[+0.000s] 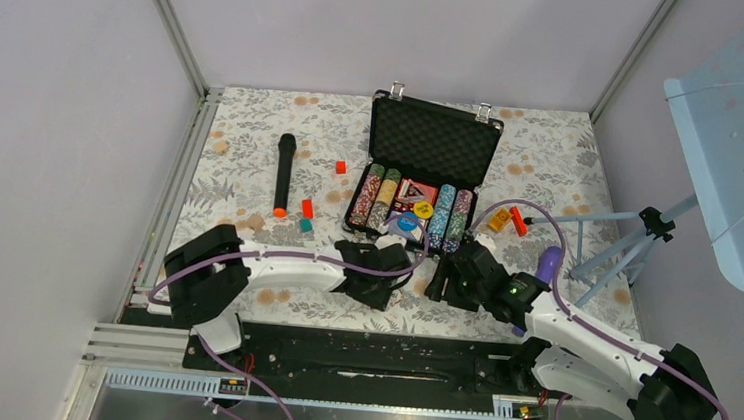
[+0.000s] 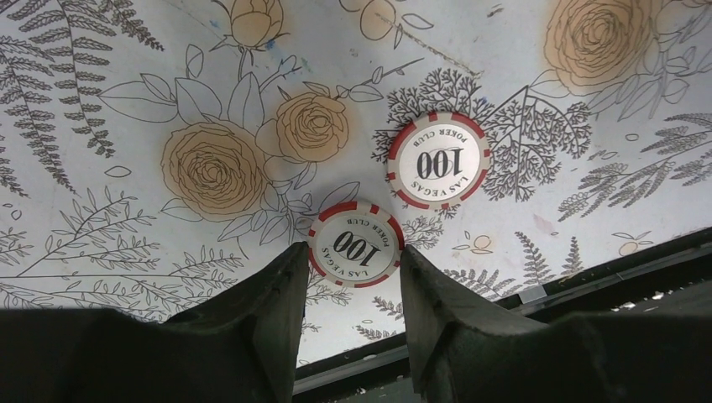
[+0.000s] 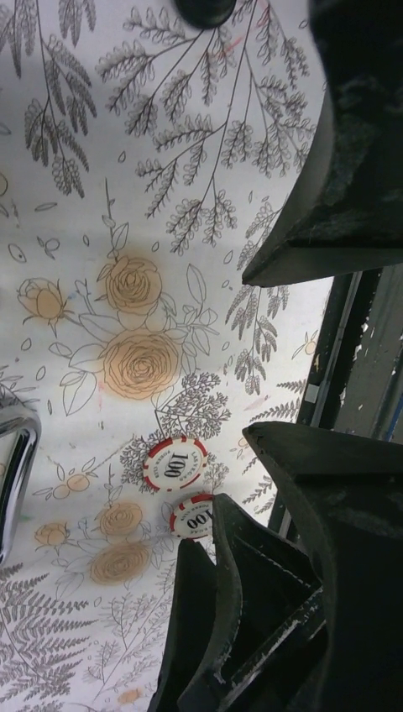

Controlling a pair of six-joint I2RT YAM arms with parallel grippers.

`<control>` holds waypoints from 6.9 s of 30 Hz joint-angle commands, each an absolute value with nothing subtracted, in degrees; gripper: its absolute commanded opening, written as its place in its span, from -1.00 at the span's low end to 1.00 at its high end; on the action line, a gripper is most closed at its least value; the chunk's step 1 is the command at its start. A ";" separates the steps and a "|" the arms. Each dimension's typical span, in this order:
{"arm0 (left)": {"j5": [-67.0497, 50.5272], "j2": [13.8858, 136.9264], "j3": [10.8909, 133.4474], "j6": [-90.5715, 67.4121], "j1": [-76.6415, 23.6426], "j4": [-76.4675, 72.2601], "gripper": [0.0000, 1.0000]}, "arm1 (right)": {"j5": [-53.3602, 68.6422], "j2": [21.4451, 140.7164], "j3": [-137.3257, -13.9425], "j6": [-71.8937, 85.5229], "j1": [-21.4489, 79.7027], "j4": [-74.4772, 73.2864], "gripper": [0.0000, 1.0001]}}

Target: Pack up texas hold em set

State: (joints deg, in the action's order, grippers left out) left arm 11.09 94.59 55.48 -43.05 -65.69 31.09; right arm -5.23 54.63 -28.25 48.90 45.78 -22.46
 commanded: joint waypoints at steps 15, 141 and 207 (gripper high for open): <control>9.98 85.27 54.93 -40.90 -65.91 27.97 -0.15 | 4.34 61.68 -28.19 54.00 44.99 -9.23 0.35; -6.68 54.77 46.24 -29.89 -15.41 36.30 0.63 | 31.23 100.72 -71.88 -14.08 42.04 3.12 -1.00; -8.74 55.38 46.06 -29.88 -13.92 35.63 0.64 | 17.19 117.79 -90.87 -35.03 43.89 -20.27 -1.00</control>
State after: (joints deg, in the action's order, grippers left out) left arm -7.49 55.86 46.06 -30.59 -14.33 37.47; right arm 20.64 116.42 -89.06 -31.05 43.20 -16.86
